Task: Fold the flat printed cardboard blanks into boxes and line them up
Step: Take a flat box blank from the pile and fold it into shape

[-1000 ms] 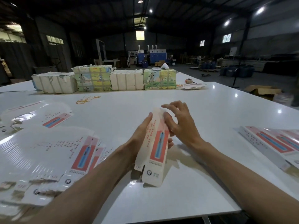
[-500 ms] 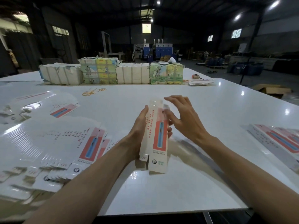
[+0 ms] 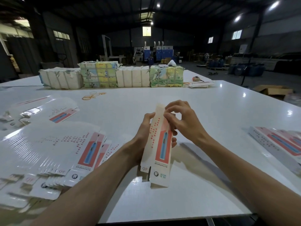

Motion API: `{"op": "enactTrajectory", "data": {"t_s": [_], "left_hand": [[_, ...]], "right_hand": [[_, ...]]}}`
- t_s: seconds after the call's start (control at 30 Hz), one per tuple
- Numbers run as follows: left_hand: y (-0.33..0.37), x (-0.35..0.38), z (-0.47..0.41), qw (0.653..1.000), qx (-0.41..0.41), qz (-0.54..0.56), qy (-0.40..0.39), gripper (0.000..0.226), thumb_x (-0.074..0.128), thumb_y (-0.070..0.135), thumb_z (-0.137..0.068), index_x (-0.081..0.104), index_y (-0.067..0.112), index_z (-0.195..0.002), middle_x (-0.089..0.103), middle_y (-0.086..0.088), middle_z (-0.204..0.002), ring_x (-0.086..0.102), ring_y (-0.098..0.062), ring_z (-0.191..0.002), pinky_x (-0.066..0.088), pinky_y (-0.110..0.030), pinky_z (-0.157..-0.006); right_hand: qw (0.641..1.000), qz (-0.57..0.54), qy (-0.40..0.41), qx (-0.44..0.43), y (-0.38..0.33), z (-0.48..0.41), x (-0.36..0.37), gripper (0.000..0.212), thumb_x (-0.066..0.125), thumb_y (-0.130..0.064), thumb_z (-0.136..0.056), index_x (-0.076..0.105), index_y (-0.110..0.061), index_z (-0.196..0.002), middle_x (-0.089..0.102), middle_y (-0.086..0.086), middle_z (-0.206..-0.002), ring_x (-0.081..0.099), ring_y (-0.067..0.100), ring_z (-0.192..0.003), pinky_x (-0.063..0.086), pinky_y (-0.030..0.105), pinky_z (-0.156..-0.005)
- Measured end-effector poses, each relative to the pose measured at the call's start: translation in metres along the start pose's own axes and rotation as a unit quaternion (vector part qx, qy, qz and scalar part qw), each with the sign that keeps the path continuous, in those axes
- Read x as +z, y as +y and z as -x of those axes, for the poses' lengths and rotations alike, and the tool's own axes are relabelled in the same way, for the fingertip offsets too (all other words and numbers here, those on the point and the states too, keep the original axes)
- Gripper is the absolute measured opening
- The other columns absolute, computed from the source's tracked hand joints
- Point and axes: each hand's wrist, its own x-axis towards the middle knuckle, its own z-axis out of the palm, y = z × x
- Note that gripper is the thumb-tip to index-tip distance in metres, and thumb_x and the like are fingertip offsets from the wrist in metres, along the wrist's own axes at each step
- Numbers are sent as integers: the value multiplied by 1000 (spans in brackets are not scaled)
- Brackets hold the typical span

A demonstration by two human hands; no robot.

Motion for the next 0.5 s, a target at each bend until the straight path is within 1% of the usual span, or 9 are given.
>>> {"op": "enactTrajectory", "data": {"t_s": [0.07,0.1,0.13,0.17,0.2,0.23,0.3,0.4,0.5], "left_hand": [[2,0,-1,999,-26,9,-31,76,32,69,-101,80,10,-97,74,-20,-100,74,-32,-76,62,-38,-71],[4,0,-2,999,-33,3,-41,78,30,69,-101,82,12,-95,74,-19,-99,74,-31,-75,62,-37,-71],[6,0,-3,998,-39,-4,-50,80,27,70,-100,83,13,-94,74,-18,-97,74,-30,-75,62,-36,-71],[8,1,-4,997,-44,-7,-60,80,27,70,-99,83,13,-94,75,-17,-96,74,-30,-74,62,-35,-71],[10,2,-4,996,-49,-7,-72,80,29,71,-96,82,11,-96,74,-17,-95,73,-29,-74,62,-34,-71],[12,3,-4,995,-53,-5,-84,79,31,72,-93,79,9,-101,74,-16,-94,73,-28,-73,62,-34,-70],[14,5,-6,994,-56,-12,-92,75,32,71,-93,68,7,-110,72,-13,-92,71,-25,-72,61,-33,-69],[14,14,-8,995,-66,-28,-70,65,28,69,-101,57,11,-101,63,-7,-79,62,-19,-62,57,-30,-62],[12,21,-7,993,-84,48,-63,59,32,68,-100,49,13,-88,48,-3,-67,47,-13,-51,48,-21,-50]], "right_hand": [[999,-42,-3,32,-3,-2,-4,16,69,-18,-101,76,-4,-99,60,-2,-122,53,9,-118,58,15,-72],[997,-57,-4,45,-5,-3,-6,15,70,-18,-100,77,-5,-98,60,-1,-124,53,7,-116,56,13,-69],[996,-69,-6,57,-6,-4,-8,14,70,-18,-100,78,-7,-96,59,-2,-126,53,6,-116,54,13,-71],[994,-81,-9,69,-7,-5,-10,14,70,-19,-100,78,-9,-95,58,-4,-127,53,10,-118,53,16,-78],[992,-97,-11,81,-7,-6,-11,14,69,-20,-100,79,-11,-95,57,-6,-128,54,15,-121,51,21,-89],[988,-118,-13,95,-7,-6,-12,14,69,-20,-101,79,-12,-94,57,-6,-129,54,20,-123,53,30,-95],[977,-179,-18,115,-6,-7,-15,17,68,-20,-101,79,-10,-93,58,-5,-128,58,26,-121,57,41,-97],[952,-282,-28,116,-5,-7,-16,18,67,-19,-101,77,-9,-89,61,-2,-124,64,20,-112,56,36,-94],[943,-312,-9,111,-3,-5,-7,14,68,-23,-100,77,-15,-94,64,-2,-126,63,13,-118,50,32,-98]]}}
